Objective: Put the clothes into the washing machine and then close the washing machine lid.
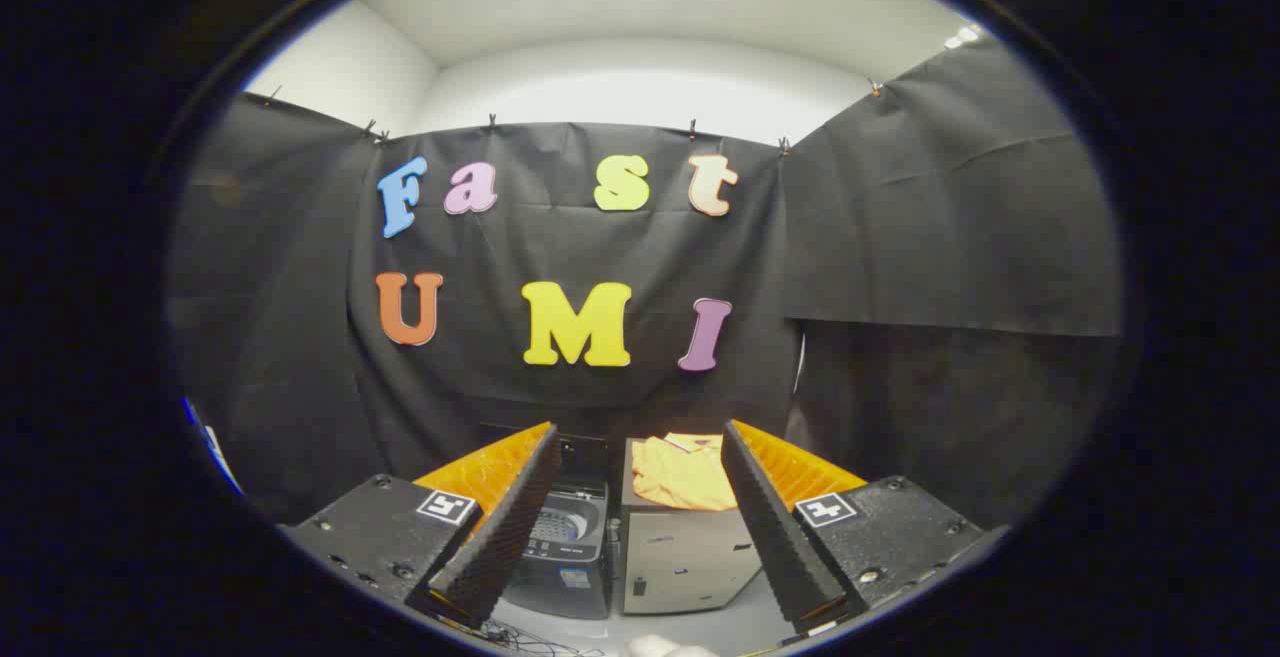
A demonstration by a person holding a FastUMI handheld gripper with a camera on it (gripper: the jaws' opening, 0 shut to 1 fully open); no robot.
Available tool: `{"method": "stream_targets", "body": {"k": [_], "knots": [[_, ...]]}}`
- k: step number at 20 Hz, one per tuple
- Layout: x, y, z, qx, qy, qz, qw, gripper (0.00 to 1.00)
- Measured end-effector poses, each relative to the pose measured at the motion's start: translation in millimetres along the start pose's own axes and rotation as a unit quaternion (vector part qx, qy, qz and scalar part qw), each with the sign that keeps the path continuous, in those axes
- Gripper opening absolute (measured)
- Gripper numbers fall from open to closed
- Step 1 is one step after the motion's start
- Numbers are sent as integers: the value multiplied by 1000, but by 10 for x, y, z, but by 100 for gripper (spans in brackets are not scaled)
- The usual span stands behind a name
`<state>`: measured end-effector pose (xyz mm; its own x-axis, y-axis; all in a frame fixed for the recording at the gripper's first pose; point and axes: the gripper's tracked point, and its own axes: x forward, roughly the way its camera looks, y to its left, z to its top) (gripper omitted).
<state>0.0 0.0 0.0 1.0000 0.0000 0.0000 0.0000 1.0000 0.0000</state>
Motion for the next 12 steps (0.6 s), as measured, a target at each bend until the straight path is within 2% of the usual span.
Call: {"method": "stream_targets", "body": {"k": [9,12], "knots": [[1,-11,-17,5,11,-25,1000,100],[-7,46,60,5,4,-21,1000,100]]}}
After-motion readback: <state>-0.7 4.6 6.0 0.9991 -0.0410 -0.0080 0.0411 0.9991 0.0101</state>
